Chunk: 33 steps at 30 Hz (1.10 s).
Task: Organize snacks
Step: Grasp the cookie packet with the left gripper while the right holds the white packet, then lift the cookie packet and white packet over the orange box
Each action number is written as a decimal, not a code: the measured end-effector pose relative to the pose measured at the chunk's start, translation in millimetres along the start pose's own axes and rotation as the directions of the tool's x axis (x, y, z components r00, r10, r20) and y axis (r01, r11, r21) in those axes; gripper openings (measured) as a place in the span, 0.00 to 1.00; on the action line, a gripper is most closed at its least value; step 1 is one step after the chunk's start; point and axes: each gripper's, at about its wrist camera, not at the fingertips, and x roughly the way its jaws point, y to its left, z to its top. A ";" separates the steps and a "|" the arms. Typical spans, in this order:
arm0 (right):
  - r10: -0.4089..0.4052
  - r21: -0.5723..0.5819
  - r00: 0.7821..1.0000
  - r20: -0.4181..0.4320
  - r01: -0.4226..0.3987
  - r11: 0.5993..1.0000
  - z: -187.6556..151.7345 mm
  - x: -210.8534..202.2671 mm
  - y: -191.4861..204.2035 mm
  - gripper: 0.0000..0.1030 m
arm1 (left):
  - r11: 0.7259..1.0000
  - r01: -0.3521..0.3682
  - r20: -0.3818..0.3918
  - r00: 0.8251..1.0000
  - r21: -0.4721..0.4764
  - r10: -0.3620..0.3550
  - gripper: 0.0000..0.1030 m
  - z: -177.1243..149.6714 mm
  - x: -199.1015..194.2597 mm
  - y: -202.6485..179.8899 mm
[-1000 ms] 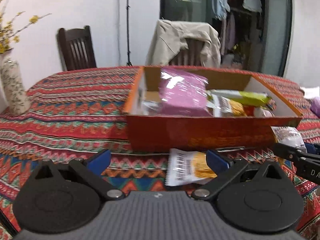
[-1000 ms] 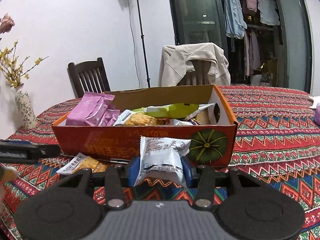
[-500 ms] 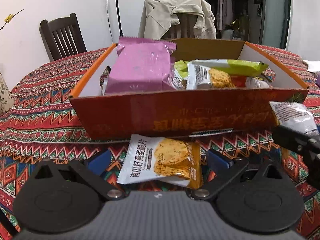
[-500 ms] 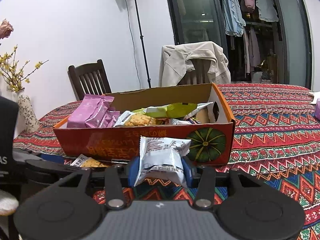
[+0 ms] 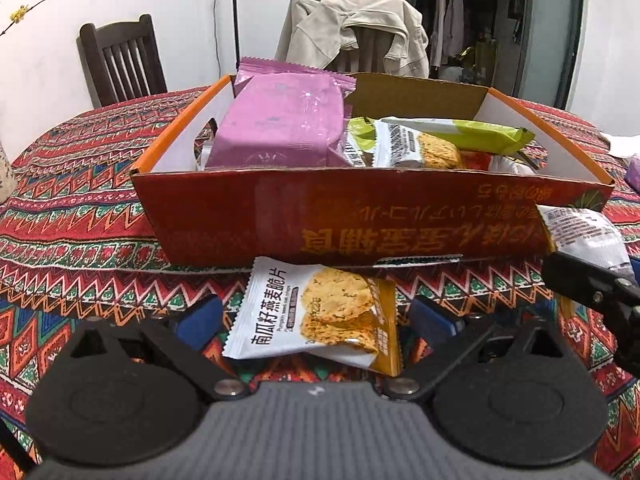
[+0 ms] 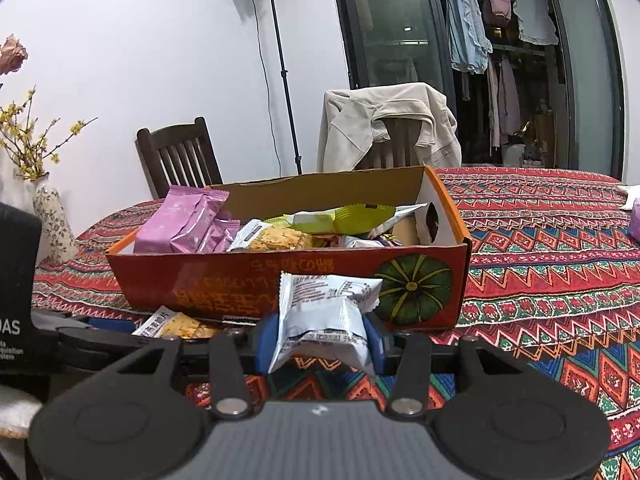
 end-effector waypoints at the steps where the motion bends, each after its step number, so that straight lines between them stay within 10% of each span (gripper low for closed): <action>1: 0.000 0.000 1.000 0.000 0.000 1.000 0.0 0.0 -0.2 0.44 | 1.000 0.006 0.006 1.000 0.005 -0.006 0.88 -0.2 -1.9 -0.9; 9: 0.019 0.000 1.000 0.007 -0.019 1.000 -0.3 -0.2 0.2 0.44 | 0.999 0.023 0.026 0.999 0.029 -0.024 0.61 -1.7 -11.9 -7.3; 33: 0.092 -0.074 0.981 0.170 -0.081 0.994 8.5 -35.4 13.7 0.44 | 0.999 -0.006 0.283 0.959 -0.036 0.016 0.59 -6.9 -103.1 9.6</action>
